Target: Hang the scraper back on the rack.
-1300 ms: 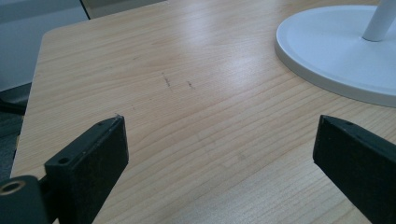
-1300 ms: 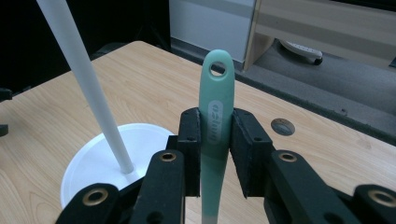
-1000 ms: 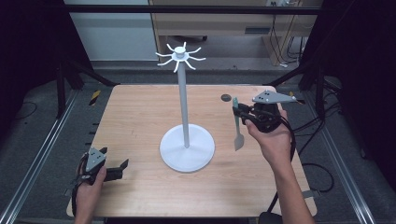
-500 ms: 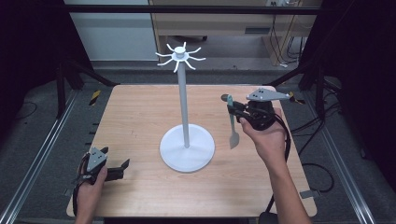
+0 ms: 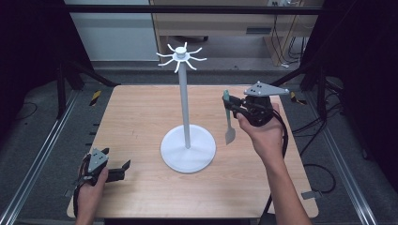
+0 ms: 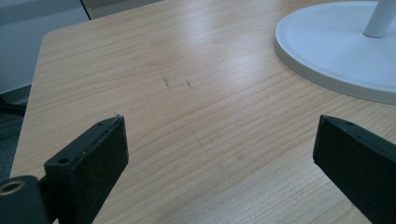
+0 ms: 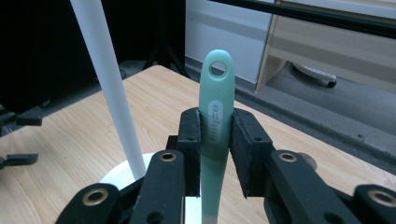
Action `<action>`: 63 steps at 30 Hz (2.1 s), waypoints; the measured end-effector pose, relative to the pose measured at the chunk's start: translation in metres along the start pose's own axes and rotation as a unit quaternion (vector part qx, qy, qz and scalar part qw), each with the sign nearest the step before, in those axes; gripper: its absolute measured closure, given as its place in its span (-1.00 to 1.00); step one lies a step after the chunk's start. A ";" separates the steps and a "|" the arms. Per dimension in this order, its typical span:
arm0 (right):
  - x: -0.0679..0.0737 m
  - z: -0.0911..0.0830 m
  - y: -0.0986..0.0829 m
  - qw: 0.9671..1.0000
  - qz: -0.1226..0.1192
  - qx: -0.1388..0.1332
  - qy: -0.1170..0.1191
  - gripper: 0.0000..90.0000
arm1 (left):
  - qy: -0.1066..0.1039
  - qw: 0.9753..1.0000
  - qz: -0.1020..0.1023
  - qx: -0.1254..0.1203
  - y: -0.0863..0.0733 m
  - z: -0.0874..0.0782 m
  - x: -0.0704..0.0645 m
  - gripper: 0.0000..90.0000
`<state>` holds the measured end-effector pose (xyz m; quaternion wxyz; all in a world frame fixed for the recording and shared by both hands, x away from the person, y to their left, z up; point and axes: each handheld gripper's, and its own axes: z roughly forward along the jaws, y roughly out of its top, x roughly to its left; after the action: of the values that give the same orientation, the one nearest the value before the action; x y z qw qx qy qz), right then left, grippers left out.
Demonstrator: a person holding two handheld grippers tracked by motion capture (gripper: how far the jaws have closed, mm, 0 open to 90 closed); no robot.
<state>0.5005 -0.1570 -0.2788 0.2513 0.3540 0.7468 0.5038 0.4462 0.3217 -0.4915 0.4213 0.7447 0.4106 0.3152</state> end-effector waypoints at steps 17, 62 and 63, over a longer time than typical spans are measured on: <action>0.013 -0.003 0.030 1.000 -0.012 -0.026 0.005 0.65 | 0.000 1.000 -0.001 -0.003 0.000 0.000 0.000 -0.94; 0.052 -0.020 0.071 0.995 -0.031 -0.086 0.045 0.65 | 0.000 1.000 0.001 -0.001 0.000 -0.001 -0.001 -0.94; 0.053 -0.021 0.071 0.995 -0.032 -0.087 0.046 0.65 | 0.000 1.000 0.001 -0.001 0.000 -0.001 -0.001 -0.94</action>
<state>0.4716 -0.1102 -0.2056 0.2625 0.2830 0.7216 0.5747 0.4453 0.3208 -0.4911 0.4218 0.7447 0.4093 0.3163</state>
